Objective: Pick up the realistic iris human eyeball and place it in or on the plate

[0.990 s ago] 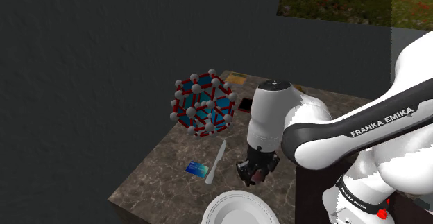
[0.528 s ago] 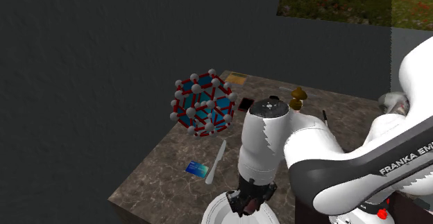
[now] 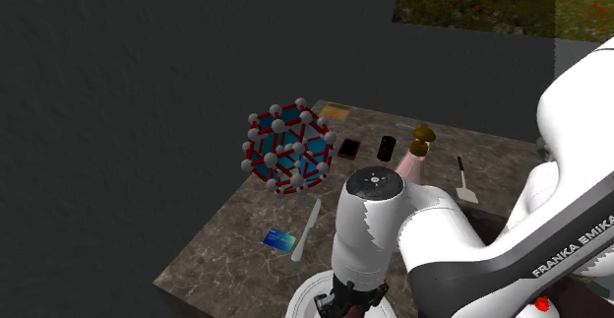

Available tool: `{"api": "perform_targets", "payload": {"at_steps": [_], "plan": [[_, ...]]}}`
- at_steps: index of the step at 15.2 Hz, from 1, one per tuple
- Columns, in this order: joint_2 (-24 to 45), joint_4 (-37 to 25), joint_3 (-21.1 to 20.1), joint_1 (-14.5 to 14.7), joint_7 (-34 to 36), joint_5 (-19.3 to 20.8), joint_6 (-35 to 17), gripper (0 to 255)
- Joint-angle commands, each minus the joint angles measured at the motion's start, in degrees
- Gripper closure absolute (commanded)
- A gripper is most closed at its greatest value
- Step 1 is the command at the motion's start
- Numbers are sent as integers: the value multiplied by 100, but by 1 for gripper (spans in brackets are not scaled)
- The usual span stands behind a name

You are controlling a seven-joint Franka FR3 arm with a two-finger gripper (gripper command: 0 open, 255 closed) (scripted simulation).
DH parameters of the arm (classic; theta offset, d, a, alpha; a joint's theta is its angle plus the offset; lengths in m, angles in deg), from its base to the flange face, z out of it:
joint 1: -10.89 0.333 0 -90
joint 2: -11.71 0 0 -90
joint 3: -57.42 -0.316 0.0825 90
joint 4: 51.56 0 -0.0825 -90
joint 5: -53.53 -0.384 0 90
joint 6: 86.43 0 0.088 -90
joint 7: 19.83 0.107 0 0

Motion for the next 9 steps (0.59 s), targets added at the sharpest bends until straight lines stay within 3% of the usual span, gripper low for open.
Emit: {"api": "perform_targets", "payload": {"at_steps": [1,6,9], "plan": [[212,33,-70,-68,105,153,-222,255],[850,118,-189,-243,542,797,-822,255],[850,118,-179,-233,542,797,-822,255]]}}
